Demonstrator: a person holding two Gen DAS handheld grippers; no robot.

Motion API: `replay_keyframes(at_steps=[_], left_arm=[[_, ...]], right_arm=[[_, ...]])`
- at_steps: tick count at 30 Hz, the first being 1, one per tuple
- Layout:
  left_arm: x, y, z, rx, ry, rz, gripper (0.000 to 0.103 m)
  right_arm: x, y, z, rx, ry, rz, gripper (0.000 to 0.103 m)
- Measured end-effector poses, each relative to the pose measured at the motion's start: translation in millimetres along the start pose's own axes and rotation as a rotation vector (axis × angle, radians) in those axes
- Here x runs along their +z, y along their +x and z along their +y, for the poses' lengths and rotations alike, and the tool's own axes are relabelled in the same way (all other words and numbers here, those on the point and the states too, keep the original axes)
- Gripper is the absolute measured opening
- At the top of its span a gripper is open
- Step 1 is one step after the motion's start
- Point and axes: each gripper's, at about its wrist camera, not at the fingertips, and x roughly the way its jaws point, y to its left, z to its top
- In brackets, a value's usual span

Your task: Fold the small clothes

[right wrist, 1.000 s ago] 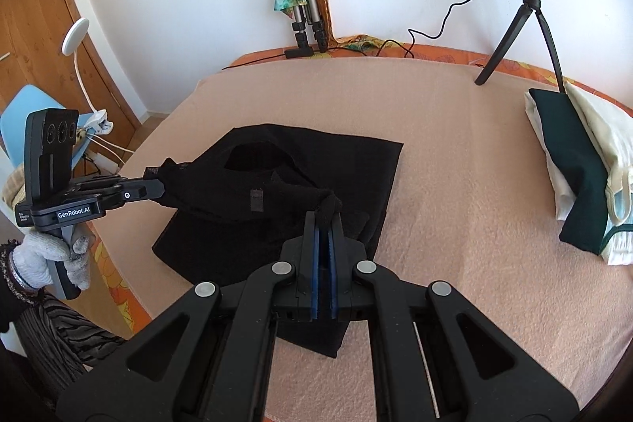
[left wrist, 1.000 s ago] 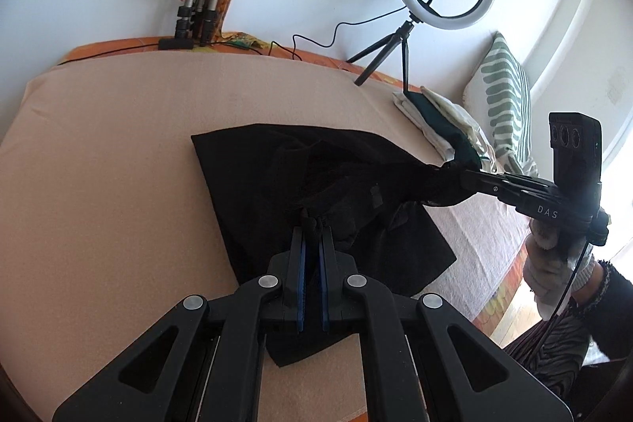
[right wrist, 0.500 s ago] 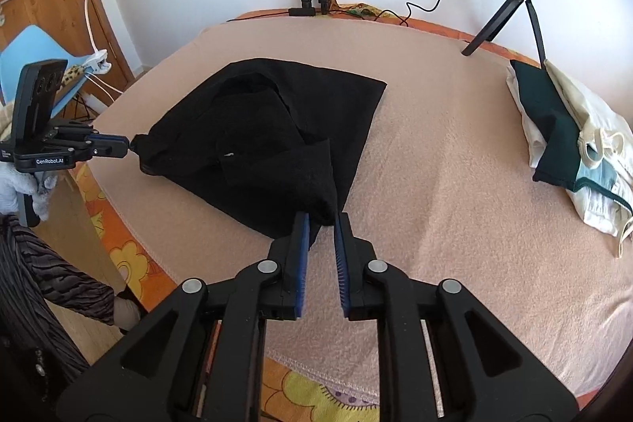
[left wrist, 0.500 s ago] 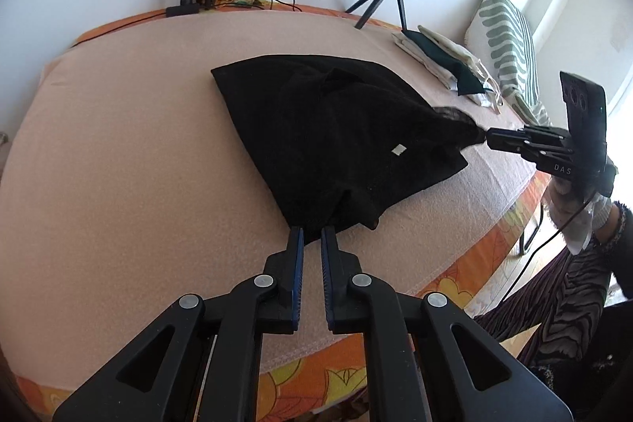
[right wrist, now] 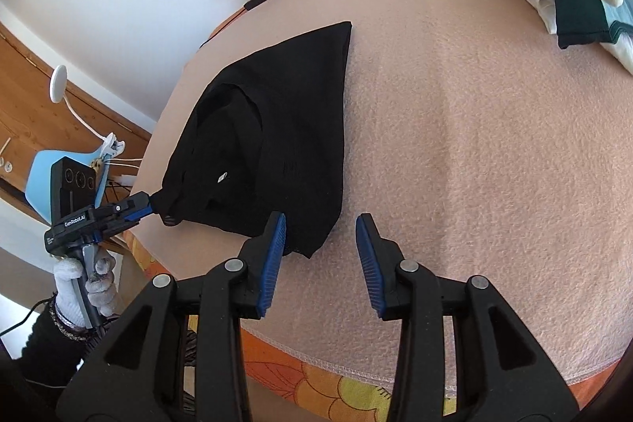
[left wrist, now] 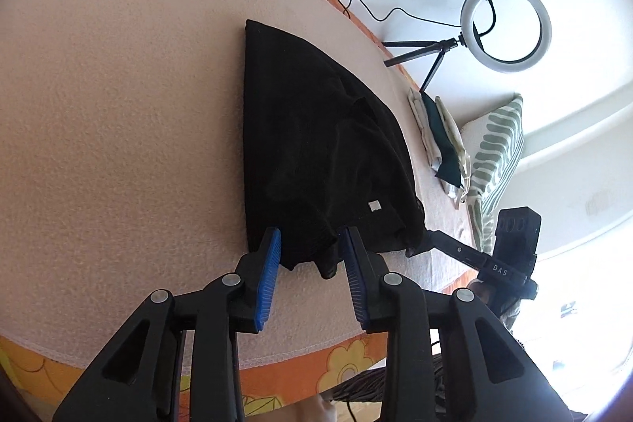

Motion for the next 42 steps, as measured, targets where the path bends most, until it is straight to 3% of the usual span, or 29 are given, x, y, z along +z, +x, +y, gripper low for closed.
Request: replay_keyframes(at_steps=[4, 7, 11, 15, 18, 20, 24, 26, 29, 31, 34, 36, 38, 42], left_arm=[[-2.9, 5.0, -9.5, 0.021, 0.062, 0.002, 0.027], [-4.5, 3.6, -10.2, 0.052, 0.096, -0.005, 0.004], [-2.9, 1.2, -4.8, 0.053, 0.093, -0.018, 0.004], [-0.9, -12.8, -13.7, 0.042, 0.131, -0.045, 0.003], [-2.8, -24.5, -13.6, 0.076, 0.166, -0.065, 0.003], [-6.7, -20.0, -7.9, 0.138, 0.192, -0.038, 0.003], [-13.2, -9.9, 7.5, 0.176, 0.166, -0.007, 0.003], [-15.1, -10.7, 3.9, 0.191, 0.199, 0.0, 0.003], [-17.5, -16.1, -4.3, 0.255, 0.259, -0.015, 0.003], [-16.1, -22.5, -8.4, 0.251, 0.263, -0.034, 0.003], [-11.2, -32.3, -26.2, 0.248, 0.303, -0.094, 0.004], [-4.2, -30.5, -41.5, 0.221, 0.338, -0.12, 0.005], [2.6, -18.6, -54.3, 0.193, 0.376, -0.1, 0.009], [12.5, 15.2, -67.7, 0.17, 0.407, -0.045, 0.009]], right_arm=[[1.4, 4.7, -1.0, 0.018, 0.014, 0.016, 0.039], [-0.2, 8.7, -4.4, 0.052, 0.039, 0.038, 0.039], [-0.3, 14.1, -8.0, 0.085, 0.077, 0.048, 0.016], [2.5, 1.1, -3.4, 0.109, 0.081, -0.002, 0.008], [3.6, -11.7, 1.5, 0.158, 0.06, -0.035, 0.008], [0.5, -6.5, 5.8, 0.093, 0.02, -0.02, 0.008], [-5.0, 8.9, 5.1, 0.012, -0.011, 0.037, 0.008], [-4.0, 6.0, 9.3, -0.062, -0.059, 0.019, 0.008], [4.2, -2.0, 7.3, -0.083, -0.07, -0.002, 0.014], [10.0, -12.1, 9.1, -0.108, -0.095, -0.047, 0.025], [26.0, -24.5, 13.1, -0.127, -0.138, -0.112, 0.027], [44.6, -22.6, 5.8, -0.082, -0.096, -0.118, 0.029], [65.4, -13.8, -3.0, -0.035, -0.05, -0.12, 0.031], [106.6, 9.1, -15.6, -0.012, 0.011, -0.129, 0.031]])
